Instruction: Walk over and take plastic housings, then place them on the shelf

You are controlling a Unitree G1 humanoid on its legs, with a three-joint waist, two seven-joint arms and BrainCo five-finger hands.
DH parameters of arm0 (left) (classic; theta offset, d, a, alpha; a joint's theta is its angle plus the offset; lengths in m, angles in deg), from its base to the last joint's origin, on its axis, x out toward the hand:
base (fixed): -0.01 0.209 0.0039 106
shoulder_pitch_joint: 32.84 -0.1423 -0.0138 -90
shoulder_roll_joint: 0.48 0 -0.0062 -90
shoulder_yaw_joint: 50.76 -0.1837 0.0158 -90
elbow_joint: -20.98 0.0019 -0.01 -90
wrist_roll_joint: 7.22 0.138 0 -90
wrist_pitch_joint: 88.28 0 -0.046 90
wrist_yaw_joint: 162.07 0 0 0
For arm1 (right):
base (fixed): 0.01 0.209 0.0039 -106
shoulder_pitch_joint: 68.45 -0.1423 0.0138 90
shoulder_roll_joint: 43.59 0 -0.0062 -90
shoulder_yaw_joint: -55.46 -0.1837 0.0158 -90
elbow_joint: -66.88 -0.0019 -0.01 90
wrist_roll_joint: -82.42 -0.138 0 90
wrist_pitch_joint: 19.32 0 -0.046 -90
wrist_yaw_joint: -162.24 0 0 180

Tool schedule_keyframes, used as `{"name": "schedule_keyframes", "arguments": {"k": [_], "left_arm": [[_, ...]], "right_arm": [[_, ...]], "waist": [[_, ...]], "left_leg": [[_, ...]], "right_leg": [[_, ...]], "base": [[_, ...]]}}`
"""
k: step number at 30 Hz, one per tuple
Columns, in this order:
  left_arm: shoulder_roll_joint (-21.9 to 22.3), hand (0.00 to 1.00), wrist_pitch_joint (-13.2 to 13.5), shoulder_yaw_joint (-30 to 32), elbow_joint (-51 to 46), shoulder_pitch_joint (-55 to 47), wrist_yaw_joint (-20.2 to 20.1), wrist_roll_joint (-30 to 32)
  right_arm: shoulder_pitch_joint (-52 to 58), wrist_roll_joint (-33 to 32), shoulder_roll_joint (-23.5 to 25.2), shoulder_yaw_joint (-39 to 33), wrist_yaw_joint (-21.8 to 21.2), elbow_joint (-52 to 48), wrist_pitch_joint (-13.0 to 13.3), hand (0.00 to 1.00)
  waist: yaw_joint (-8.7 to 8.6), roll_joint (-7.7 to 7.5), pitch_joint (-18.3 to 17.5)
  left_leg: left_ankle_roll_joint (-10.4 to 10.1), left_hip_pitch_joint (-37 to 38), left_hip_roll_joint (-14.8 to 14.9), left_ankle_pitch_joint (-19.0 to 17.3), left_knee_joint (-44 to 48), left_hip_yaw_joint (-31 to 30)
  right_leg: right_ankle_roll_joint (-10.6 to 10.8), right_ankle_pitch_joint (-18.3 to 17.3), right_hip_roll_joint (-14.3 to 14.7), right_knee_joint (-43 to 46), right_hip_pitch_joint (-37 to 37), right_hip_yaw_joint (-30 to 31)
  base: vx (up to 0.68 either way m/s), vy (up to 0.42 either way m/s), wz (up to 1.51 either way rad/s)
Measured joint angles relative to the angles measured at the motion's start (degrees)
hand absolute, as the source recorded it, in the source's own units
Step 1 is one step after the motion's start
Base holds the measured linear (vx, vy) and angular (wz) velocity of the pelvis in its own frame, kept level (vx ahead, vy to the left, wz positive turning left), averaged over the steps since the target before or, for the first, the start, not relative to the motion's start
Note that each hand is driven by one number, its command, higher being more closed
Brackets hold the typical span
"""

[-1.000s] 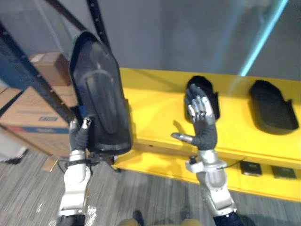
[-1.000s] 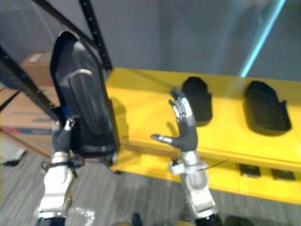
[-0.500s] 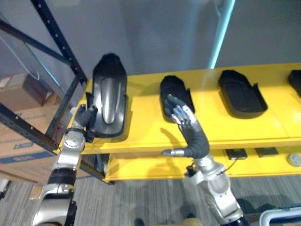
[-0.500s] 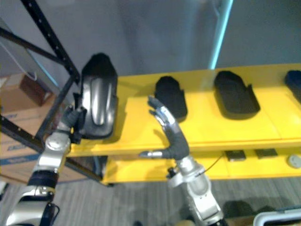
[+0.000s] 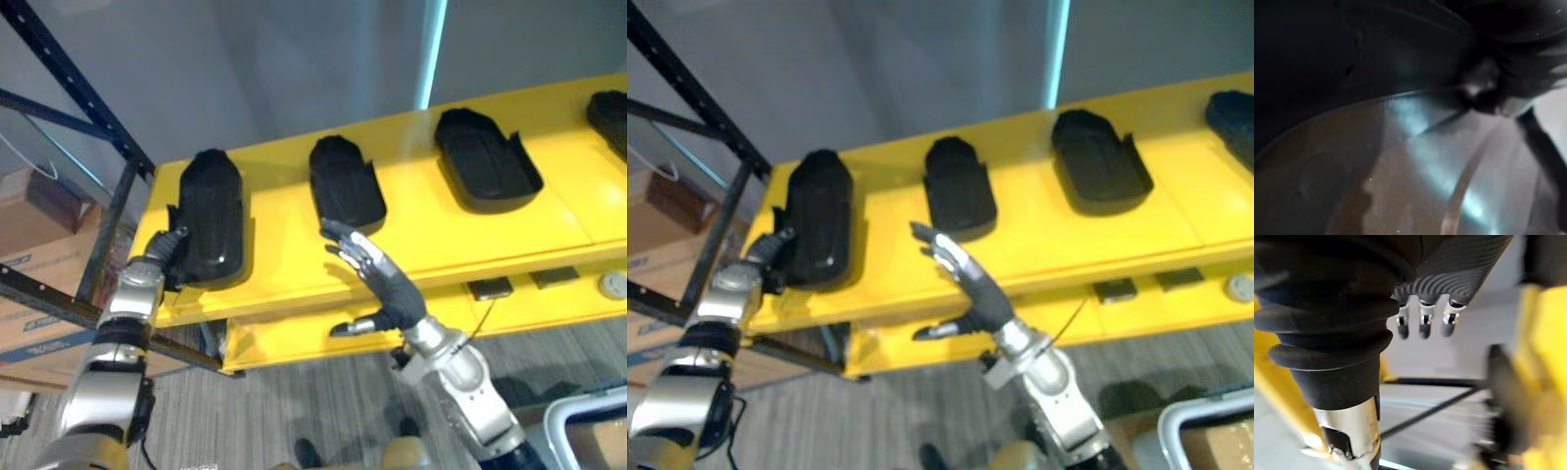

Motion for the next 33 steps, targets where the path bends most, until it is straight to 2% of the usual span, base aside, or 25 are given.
{"name": "schedule_keyframes", "arguments": {"k": [6,13,17,21,24,27,33], "left_arm": [[-1.2,1.00,-1.5,-0.1,1.6,0.0,-0.4,-1.4],[-3.8,1.00,-1.5,-1.7,1.6,1.2,-0.1,-1.5],[-5.1,1.00,-1.4,-1.8,1.6,3.6,0.5,-1.6],[-5.1,1.00,-1.0,-1.8,1.6,4.1,0.6,-2.0],[-5.1,1.00,-0.7,-1.8,1.6,5.2,1.6,-2.1],[-5.1,1.00,0.1,-1.8,1.6,7.0,3.1,-3.6],[-5.2,1.00,0.1,-1.8,1.6,10.0,5.3,-4.4]], "right_arm": [[1.7,-2.5,-1.0,-2.5,-3.9,-0.3,1.7,0.00],[2.1,-4.1,-1.0,-2.6,-4.3,-2.1,1.7,0.00],[2.1,-5.5,-1.0,-2.7,-4.6,-3.8,1.7,0.00],[2.2,-5.6,-1.1,-2.6,-5.1,-3.9,1.7,0.00],[2.1,-6.6,-1.2,-2.5,-5.4,-3.9,1.7,0.00],[1.8,-8.6,-2.5,-1.0,-7.0,-4.3,1.8,0.00],[0.8,-8.9,-2.8,1.6,-7.6,-6.6,1.7,0.00]], "waist": [[-1.15,-0.62,2.4],[-1.48,-1.10,5.6],[-2.06,-0.88,7.7],[-2.70,-0.73,8.4],[-2.94,-0.70,9.4],[-2.99,-0.81,10.9],[-3.10,-0.93,12.2]], "left_leg": [[-0.1,-0.1,0.5,0.0,0.7,0.3],[-0.1,-1.5,0.4,-0.1,1.7,1.3],[0.0,-2.7,0.5,-0.3,3.0,1.5],[0.2,-3.7,0.6,-0.4,4.2,1.6],[0.2,-4.1,0.6,-0.8,4.8,1.8],[-0.9,-5.3,0.6,-2.2,6.1,1.8],[-0.6,-7.5,0.6,-2.0,7.5,1.9]], "right_leg": [[-0.5,-0.9,0.2,2.5,-2.0,1.3],[-0.4,-2.2,0.1,6.5,-6.0,3.0],[-0.4,-2.3,0.0,8.4,-7.3,3.6],[-0.3,-2.3,0.0,9.3,-8.3,4.4],[-0.2,-3.0,-0.1,10.8,-10.0,5.0],[-0.4,-4.0,-0.2,12.9,-11.9,5.9],[-0.2,-3.9,-0.4,15.0,-14.4,6.3]], "base": [[-0.04,-0.001,-0.09],[-0.04,0.000,-0.08],[0.00,-0.001,-0.02],[-0.02,-0.015,-0.06],[-0.06,-0.009,-0.06],[-0.08,-0.014,-0.07],[0.01,-0.006,0.00]]}}
